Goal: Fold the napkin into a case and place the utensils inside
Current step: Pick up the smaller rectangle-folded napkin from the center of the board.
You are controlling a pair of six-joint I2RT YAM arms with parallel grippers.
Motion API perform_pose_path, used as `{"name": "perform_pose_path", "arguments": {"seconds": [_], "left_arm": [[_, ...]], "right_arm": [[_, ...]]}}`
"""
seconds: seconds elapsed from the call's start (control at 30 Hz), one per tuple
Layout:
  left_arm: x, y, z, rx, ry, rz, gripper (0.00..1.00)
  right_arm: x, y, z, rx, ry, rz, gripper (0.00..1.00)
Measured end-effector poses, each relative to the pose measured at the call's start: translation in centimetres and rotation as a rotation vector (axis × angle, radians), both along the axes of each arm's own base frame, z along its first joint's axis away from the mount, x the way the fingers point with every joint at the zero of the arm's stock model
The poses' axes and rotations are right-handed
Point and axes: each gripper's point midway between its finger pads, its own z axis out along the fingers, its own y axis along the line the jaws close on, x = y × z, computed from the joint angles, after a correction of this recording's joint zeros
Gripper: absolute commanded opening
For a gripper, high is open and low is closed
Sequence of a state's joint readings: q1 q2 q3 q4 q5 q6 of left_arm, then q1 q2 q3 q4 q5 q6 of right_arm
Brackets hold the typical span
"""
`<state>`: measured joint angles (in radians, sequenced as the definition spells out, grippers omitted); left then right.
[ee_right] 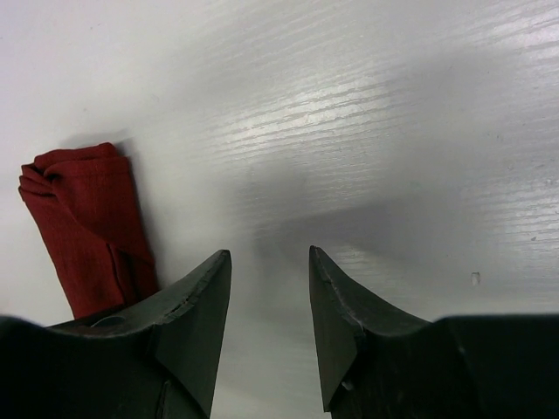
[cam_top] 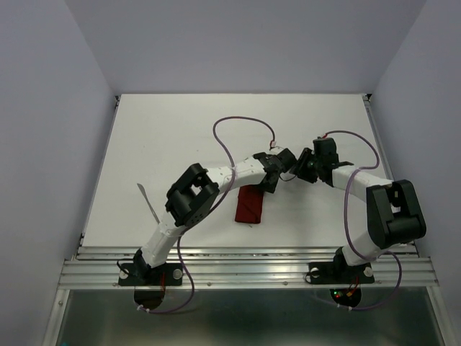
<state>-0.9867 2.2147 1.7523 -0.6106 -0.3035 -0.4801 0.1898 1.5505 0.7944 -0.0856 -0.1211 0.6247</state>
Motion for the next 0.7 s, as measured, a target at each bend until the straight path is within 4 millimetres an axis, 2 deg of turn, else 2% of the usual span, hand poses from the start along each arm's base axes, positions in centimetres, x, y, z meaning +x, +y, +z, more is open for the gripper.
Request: {"name": "perform_pose_path", "arguments": {"seconds": [0.03, 0.07, 0.13, 0.17, 0.23, 0.27, 0.3, 0.5, 0.7], "left_arm": [[0.1, 0.1, -0.1, 0.011, -0.004, -0.001, 0.44], [0.1, 0.2, -0.1, 0.023, -0.009, -0.002, 0.37], [0.3, 0.3, -0.2, 0.042, -0.019, -0.006, 0.3], [0.4, 0.4, -0.2, 0.051, -0.024, -0.008, 0.21], [0.6, 0.5, -0.1, 0.066, -0.035, -0.012, 0.15], [0.7, 0.5, -0.1, 0.07, -0.038, -0.015, 0.04], [0.8, 0.5, -0.1, 0.07, -0.04, -0.016, 0.0], [0.7, 0.0, 0.1, 0.066, -0.028, -0.072, 0.0], [0.0, -1.9, 1.1, -0.078, 0.052, -0.172, 0.0]], "right_arm": [[0.0, 0.0, 0.0, 0.0, -0.001, 0.001, 0.46], [0.0, 0.0, 0.0, 0.001, 0.0, 0.001, 0.46], [-0.1, 0.0, 0.0, 0.001, 0.001, 0.002, 0.46], [-0.1, 0.0, 0.0, 0.001, 0.002, 0.001, 0.46], [-0.2, 0.0, -0.1, 0.001, 0.003, 0.001, 0.46], [-0.2, 0.0, -0.1, 0.001, 0.003, 0.001, 0.46], [-0.2, 0.0, -0.1, 0.001, 0.002, 0.001, 0.46], [-0.2, -0.4, 0.7, 0.003, -0.018, -0.009, 0.46], [-1.1, -2.2, 0.9, -0.008, -0.026, -0.058, 0.45]]}}
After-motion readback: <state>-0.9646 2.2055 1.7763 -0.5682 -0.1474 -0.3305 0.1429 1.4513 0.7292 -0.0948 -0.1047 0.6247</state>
